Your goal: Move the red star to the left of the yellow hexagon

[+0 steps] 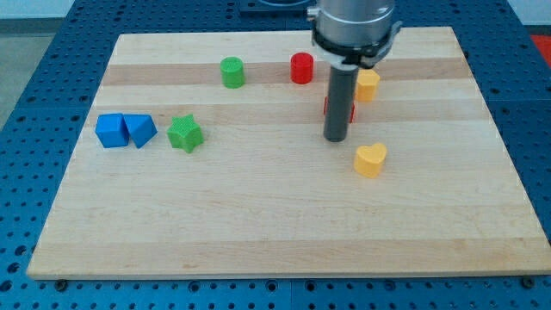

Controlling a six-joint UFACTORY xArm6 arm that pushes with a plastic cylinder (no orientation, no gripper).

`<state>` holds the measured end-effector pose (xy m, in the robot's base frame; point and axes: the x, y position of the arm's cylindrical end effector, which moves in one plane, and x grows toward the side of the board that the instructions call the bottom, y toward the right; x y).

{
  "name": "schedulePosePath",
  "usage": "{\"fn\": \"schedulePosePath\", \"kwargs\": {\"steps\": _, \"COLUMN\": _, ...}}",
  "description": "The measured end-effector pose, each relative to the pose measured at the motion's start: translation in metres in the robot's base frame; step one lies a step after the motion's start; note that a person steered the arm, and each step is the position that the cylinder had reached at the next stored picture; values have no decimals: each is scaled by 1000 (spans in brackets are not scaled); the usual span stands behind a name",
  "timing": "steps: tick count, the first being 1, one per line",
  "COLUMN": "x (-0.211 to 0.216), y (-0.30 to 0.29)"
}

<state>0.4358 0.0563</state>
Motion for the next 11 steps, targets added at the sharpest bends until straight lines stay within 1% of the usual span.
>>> {"fn": "schedulePosePath", "kwargs": {"steps": 1, "x": 2, "y": -30}}
{"fn": "schedulePosePath", "kwargs": {"steps": 2, "x": -9, "y": -52}}
{"fn": "schedulePosePath", "kwargs": {"steps": 3, "x": -24, "y": -51}}
{"fn": "schedulePosePath", "kwargs": {"steps": 5, "x": -20, "y": -44}}
{"fn": "schedulePosePath", "kwargs": {"steps": 6, "x": -5, "y": -31}}
{"fn": "schedulePosePath", "kwargs": {"steps": 7, "x": -5, "y": -6}}
{"fn": "schedulePosePath", "kwargs": {"steps": 8, "x": -15, "y": 14}}
{"fn": "schedulePosePath", "kwargs": {"steps": 9, "x": -42, "y": 22}}
{"fn": "schedulePosePath", "kwargs": {"steps": 10, "x": -48, "y": 23}}
{"fn": "schedulePosePath", "kwargs": {"steps": 11, "x": -25, "y": 25}}
